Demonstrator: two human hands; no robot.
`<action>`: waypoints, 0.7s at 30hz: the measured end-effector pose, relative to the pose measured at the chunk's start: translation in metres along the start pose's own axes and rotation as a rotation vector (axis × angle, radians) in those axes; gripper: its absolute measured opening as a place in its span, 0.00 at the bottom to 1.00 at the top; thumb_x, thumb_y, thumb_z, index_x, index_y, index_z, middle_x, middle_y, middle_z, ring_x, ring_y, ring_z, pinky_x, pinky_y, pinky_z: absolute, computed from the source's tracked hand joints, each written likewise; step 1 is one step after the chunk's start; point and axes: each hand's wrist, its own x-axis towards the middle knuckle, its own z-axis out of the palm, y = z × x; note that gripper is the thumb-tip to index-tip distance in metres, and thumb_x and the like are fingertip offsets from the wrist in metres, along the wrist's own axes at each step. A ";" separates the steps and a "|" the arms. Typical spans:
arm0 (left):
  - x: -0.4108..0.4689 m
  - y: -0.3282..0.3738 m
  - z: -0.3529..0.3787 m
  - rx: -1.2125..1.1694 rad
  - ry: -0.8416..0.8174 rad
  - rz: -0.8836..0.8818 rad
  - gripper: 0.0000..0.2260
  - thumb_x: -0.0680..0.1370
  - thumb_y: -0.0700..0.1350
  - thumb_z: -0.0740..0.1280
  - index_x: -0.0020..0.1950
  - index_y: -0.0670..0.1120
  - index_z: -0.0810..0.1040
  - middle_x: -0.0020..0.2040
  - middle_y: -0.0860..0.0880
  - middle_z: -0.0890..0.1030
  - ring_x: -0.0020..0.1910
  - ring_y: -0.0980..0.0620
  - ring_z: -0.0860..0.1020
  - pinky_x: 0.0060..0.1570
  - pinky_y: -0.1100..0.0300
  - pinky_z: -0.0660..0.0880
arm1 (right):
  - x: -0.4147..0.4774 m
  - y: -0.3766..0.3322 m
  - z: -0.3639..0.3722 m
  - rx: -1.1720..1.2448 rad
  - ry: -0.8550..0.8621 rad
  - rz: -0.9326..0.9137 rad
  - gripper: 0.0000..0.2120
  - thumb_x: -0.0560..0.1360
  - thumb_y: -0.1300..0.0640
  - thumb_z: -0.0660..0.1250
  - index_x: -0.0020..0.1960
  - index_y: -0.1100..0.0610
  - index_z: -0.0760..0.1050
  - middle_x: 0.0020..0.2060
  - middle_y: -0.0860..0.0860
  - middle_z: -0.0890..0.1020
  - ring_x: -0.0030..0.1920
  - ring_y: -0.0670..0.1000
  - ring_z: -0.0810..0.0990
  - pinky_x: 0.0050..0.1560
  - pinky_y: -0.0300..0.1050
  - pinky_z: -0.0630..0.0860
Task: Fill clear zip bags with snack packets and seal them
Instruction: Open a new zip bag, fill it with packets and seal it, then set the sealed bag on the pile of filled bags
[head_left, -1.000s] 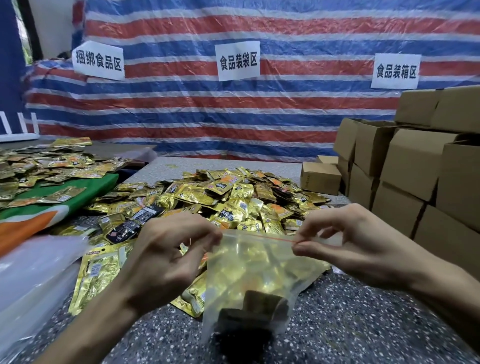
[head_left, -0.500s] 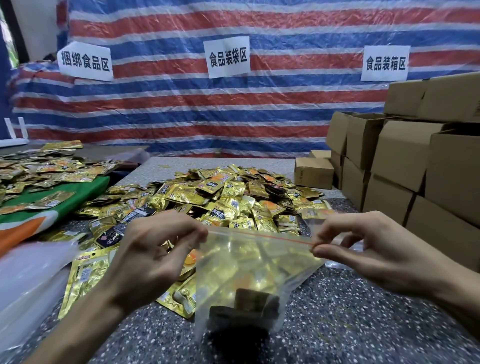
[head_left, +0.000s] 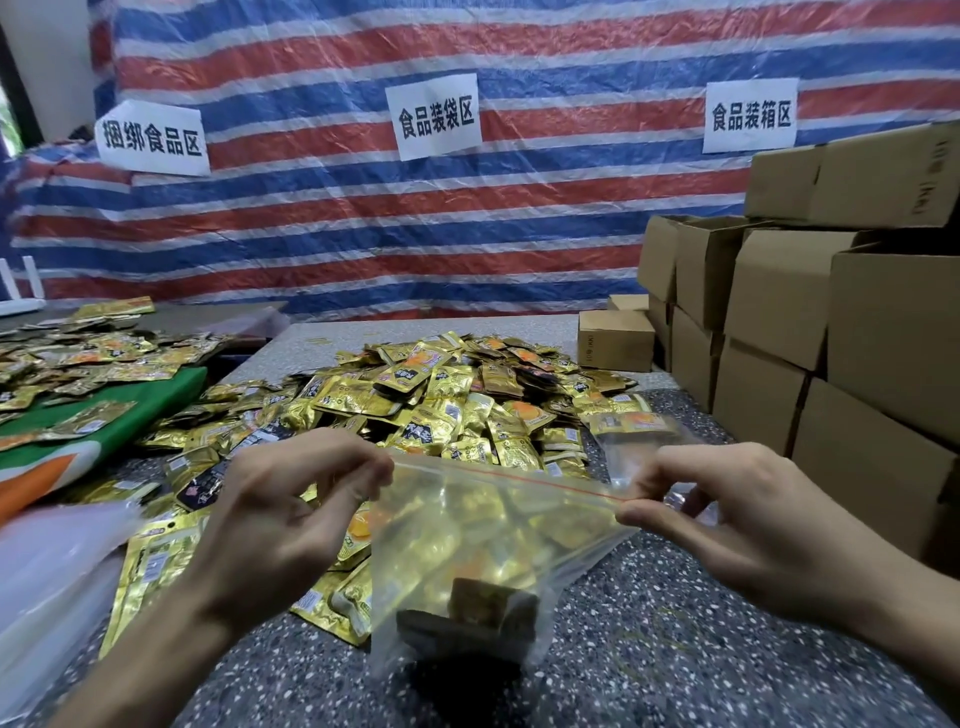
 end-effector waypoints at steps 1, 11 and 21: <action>0.000 0.000 0.002 0.012 0.007 -0.010 0.07 0.75 0.43 0.68 0.38 0.44 0.82 0.35 0.56 0.81 0.35 0.57 0.80 0.35 0.59 0.74 | -0.002 0.002 0.002 -0.011 0.021 0.002 0.21 0.69 0.27 0.57 0.41 0.42 0.78 0.39 0.35 0.81 0.38 0.44 0.81 0.40 0.51 0.79; 0.010 0.026 0.039 -0.267 0.056 -0.242 0.07 0.75 0.47 0.66 0.38 0.51 0.81 0.33 0.52 0.81 0.28 0.56 0.76 0.24 0.66 0.69 | -0.008 -0.008 0.089 0.426 -0.377 -0.042 0.53 0.65 0.37 0.78 0.77 0.31 0.44 0.71 0.20 0.51 0.68 0.22 0.56 0.75 0.45 0.58; 0.005 0.038 0.066 -0.219 0.052 -0.224 0.21 0.77 0.46 0.71 0.67 0.56 0.70 0.56 0.56 0.77 0.50 0.59 0.78 0.40 0.72 0.74 | 0.033 0.005 0.058 0.527 -0.273 0.066 0.06 0.77 0.45 0.65 0.50 0.39 0.81 0.45 0.39 0.85 0.43 0.47 0.85 0.41 0.54 0.84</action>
